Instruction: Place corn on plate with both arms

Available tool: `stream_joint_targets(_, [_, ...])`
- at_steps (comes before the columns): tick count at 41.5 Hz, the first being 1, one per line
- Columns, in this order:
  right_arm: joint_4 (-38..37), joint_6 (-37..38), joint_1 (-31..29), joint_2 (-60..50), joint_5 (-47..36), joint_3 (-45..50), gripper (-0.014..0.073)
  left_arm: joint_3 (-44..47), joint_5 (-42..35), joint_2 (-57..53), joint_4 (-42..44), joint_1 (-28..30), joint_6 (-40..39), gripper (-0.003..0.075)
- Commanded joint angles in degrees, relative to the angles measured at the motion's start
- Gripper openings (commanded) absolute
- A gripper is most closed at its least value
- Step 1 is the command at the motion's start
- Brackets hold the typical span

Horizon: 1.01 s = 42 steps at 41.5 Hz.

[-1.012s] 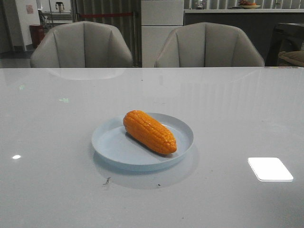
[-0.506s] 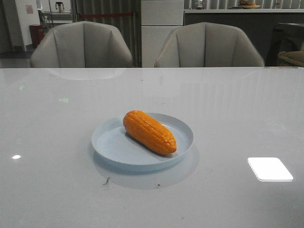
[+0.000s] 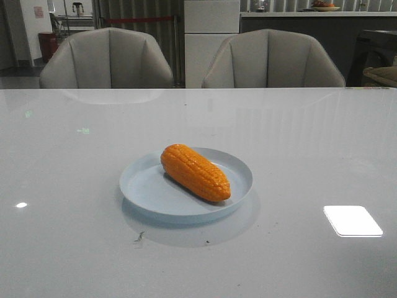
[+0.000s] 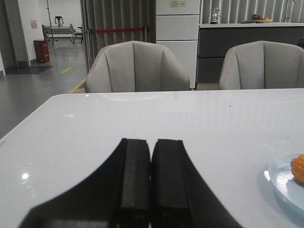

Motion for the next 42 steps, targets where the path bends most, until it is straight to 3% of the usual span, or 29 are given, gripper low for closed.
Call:
stream_joint_targets(1, [0.4,-0.2,-0.4,0.0,-4.2,-1.6,0.0623,2.1,-4.9,0.7,-0.2,-0.4,-0.5,0.0089])
stream_joint_targets(17, [0.4,-0.2,-0.3,-0.9,-4.3,-1.5,0.0623,2.1,-4.9,0.7,-0.2,-0.4,-0.5,0.0089])
stream_joint_targets(31, [-6.5,-0.2,3.5,-17.8,-4.7,-1.5,0.0623,2.1,-4.9,0.7,-0.2,-0.4,-0.5,0.0089])
stream_joint_targets(42, [-6.5,-0.2,5.3,-32.3,-4.9,-1.5,0.0614,2.1,-4.9,0.7,-0.2,-0.4,-0.5,0.0089])
